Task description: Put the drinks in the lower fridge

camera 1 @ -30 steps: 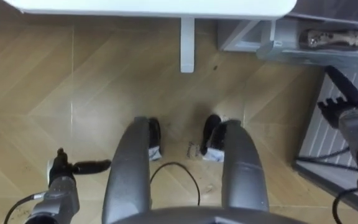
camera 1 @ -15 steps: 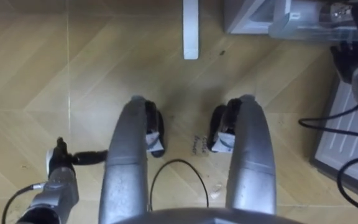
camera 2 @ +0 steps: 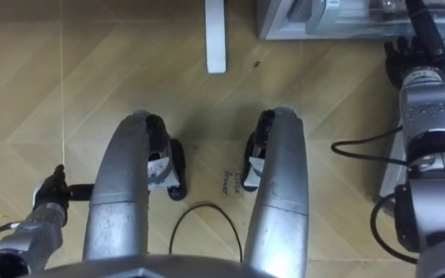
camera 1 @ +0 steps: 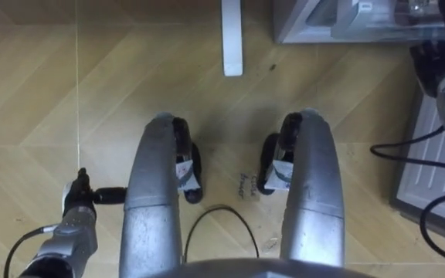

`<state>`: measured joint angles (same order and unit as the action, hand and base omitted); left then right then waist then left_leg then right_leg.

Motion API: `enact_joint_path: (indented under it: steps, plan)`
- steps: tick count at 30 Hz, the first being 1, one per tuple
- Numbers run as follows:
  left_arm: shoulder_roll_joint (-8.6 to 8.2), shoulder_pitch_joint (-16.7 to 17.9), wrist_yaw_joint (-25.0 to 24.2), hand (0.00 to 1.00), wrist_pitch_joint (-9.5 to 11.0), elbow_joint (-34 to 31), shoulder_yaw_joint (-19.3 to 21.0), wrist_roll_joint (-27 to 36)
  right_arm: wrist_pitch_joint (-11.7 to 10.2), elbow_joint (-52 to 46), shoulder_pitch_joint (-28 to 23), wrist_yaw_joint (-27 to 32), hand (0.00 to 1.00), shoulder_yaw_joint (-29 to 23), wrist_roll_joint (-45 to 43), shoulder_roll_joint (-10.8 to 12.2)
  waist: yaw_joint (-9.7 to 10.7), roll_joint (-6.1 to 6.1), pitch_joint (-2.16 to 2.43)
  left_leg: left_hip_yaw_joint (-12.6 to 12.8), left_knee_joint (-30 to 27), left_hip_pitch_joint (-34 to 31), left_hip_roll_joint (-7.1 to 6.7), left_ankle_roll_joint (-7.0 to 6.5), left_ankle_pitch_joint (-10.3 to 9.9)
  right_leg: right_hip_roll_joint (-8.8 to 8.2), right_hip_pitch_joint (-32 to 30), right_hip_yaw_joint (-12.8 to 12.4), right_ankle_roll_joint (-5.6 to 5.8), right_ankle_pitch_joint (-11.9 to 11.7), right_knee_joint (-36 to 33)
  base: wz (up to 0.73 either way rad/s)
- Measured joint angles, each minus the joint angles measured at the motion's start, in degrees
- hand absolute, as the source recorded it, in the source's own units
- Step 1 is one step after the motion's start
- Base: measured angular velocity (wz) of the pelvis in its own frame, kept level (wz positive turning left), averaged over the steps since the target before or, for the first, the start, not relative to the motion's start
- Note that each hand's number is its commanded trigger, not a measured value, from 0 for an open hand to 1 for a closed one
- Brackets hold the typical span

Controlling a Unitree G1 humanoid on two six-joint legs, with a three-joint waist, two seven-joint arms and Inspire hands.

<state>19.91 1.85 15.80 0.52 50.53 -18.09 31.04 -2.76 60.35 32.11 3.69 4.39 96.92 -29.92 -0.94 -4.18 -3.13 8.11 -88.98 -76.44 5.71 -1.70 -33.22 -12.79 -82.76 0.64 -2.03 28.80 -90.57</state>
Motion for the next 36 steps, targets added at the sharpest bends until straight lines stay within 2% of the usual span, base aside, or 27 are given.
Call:
enact_joint_path:
  steps: [3, 4, 6, 8, 9, 12, 13, 15, 17, 20, 24, 25, 28, 29, 31, 32, 35, 36]
  plan:
    - [1.35, 1.61, -1.70, 0.00, 0.06, -0.20, 0.39, -0.04, -0.39, -0.44, -0.01, 0.39, 0.00, 1.68, 0.37, 0.09, -1.03, -0.08, -0.02, -0.76, -1.40, 0.13, 0.90, 0.93, -0.66, 0.68, 0.34, 0.94, -0.85, 0.42, -0.85, -0.15]
    - [1.71, 2.72, -2.31, 0.00, 0.21, -0.35, 1.80, -0.05, -0.45, -1.95, 0.00, 1.35, 0.00, 1.96, 0.35, 0.02, -1.14, -0.24, -0.05, -0.85, -1.80, 0.16, 1.60, 1.10, -0.77, 0.72, 0.35, 1.17, -1.31, 0.66, -1.32, -0.07]
    - [2.07, 3.97, -2.81, 0.00, 0.23, 0.13, 2.63, -0.05, -1.06, -4.95, 0.00, 2.84, 0.00, 3.30, 0.52, -0.26, -1.37, -0.29, -0.07, -1.15, -1.90, 0.38, 1.61, 1.67, -0.76, 0.38, 0.61, 1.51, -2.03, 1.04, -1.80, 0.05]
    - [2.28, 4.79, -3.03, 0.00, 0.21, 0.05, 2.67, -0.05, -2.25, -5.59, 0.00, 3.11, 0.00, 3.92, 0.91, -0.43, -2.66, -0.29, -0.07, -1.62, -1.90, 0.78, 1.62, 2.23, -0.66, -0.25, 1.52, 2.44, -2.99, 1.68, -2.28, 0.16]
    - [2.42, 5.20, -3.07, 0.00, 0.25, 0.05, 2.70, -0.06, -3.25, -5.58, 0.00, 3.44, 0.00, 4.48, 1.06, -0.41, -3.75, -0.29, -0.08, -2.58, -1.87, 1.01, 1.53, 2.86, -0.53, -0.44, 2.35, 3.42, -3.52, 2.21, -2.40, 0.24]
    - [2.71, 6.93, -3.21, 0.00, 0.25, -0.13, 2.65, -0.17, -3.89, -5.67, 0.38, 3.42, 0.00, 4.44, 1.05, -0.43, -5.07, -0.36, -0.07, -4.78, -1.86, 1.17, 1.25, 4.34, -0.02, -1.43, 4.23, 5.90, -4.85, 3.78, -2.89, 0.28]
    - [2.73, 7.65, -3.76, 0.00, 0.25, -0.22, 2.66, -0.17, -4.48, -6.07, 0.48, 3.55, 0.00, 4.47, 1.10, -0.36, -6.31, -0.36, -0.06, -5.60, -1.84, 1.29, 1.54, 4.94, 0.01, -1.42, 4.82, 6.85, -5.51, 4.11, -2.80, 0.14]
    - [2.94, 9.50, -4.07, 0.00, 0.22, -1.23, 2.67, -0.10, -5.77, -6.84, 0.50, 3.80, 0.00, 4.55, 1.20, 0.11, -7.18, -0.37, -0.07, -6.66, -1.59, 1.53, 1.44, 5.71, 0.23, -1.68, 5.82, 8.02, -6.29, 4.68, -2.75, 0.17]
    - [3.05, 12.08, -4.15, 0.00, 0.23, -2.46, 2.64, -0.13, -6.29, -7.03, 0.23, 3.98, 0.00, 4.60, 1.70, 0.70, -7.02, -0.40, -0.08, -7.08, -1.02, 1.83, 1.41, 6.40, 0.62, -2.23, 6.72, 8.83, -6.98, 5.38, -2.65, 0.23]
    - [3.00, 15.32, -5.42, 0.00, -0.63, -4.49, 2.39, -0.15, -6.88, -7.07, 0.24, 4.17, 0.00, 4.55, 2.01, 1.36, -7.07, -0.41, -0.08, -7.42, 0.03, 2.15, 1.50, 7.23, 1.12, -2.27, 7.47, 9.44, -7.16, 5.50, -1.95, 0.11]
    - [3.05, 18.19, -7.00, 0.00, -0.82, -6.62, 2.89, -1.51, -10.76, -7.10, 0.24, 4.45, 0.00, 4.99, 2.50, 4.24, -8.37, -0.22, -0.01, -8.59, 0.80, 2.79, 1.58, 7.84, 1.65, -2.49, 8.79, 10.95, -7.52, 5.56, -1.06, -0.01]
    - [3.05, 18.34, -7.72, 0.00, -0.81, -6.71, 2.96, -1.98, -12.05, -7.10, 0.24, 4.63, 0.00, 4.87, 3.06, 4.92, -8.77, -0.19, -0.02, -8.39, 1.13, 3.32, 1.49, 7.91, 1.69, -3.21, 9.15, 11.00, -7.61, 5.63, -1.05, 0.00]
    - [3.15, 18.40, -8.04, 0.00, -0.21, -6.69, 3.97, -1.97, -13.79, -7.09, 0.23, 5.58, 0.00, 4.35, 4.13, 5.59, -9.47, 0.04, 0.02, -7.86, 2.42, 4.43, 1.16, 8.20, 1.93, -4.37, 10.21, 11.06, -7.53, 5.71, -0.61, 0.15]
    - [3.24, 18.40, -8.11, 0.00, -0.08, -6.79, 3.99, -1.98, -14.02, -7.09, 0.23, 5.76, 0.00, 4.34, 4.13, 5.57, -9.65, 0.04, 0.02, -7.63, 2.81, 4.60, 1.14, 8.03, 2.12, -4.71, 10.32, 11.07, -7.48, 5.74, -0.42, 0.15]
    - [3.32, 18.54, -9.35, 0.00, -0.03, -7.06, 4.10, -2.42, -14.60, -7.50, 0.24, 6.37, 0.00, 3.64, 4.12, 5.39, -10.26, 0.18, 0.10, -6.61, 4.89, 5.27, 0.56, 7.89, 2.78, -6.80, 10.72, 11.46, -7.33, 5.80, 0.77, 0.13]
    - [3.35, 18.55, -9.74, 0.00, 0.08, -7.15, 4.42, -3.23, -14.73, -7.51, 0.24, 6.43, 0.00, 3.28, 4.12, 5.39, -10.45, 0.18, 0.11, -6.56, 5.50, 5.29, 0.56, 7.90, 2.84, -7.32, 10.80, 11.77, -7.32, 5.80, 1.24, 0.09]
    - [3.46, 19.05, -10.32, 0.00, 0.83, -7.85, 5.13, -6.08, -15.10, -7.81, 0.24, 6.59, 0.00, 2.71, 4.12, 5.39, -11.82, 0.27, 0.09, -6.79, 8.62, 5.56, 0.60, 7.61, 5.25, -8.57, 11.71, 14.17, -7.13, 5.71, 3.87, 0.02]
    - [3.47, 19.33, -10.40, 0.00, 1.08, -7.65, 5.11, -5.86, -15.12, -7.81, 0.23, 6.65, 0.00, 2.70, 4.12, 5.53, -12.00, 0.51, 0.07, -6.95, 9.64, 6.11, 0.58, 7.58, 6.16, -9.75, 12.88, 15.40, -7.11, 5.70, 4.59, 0.07]
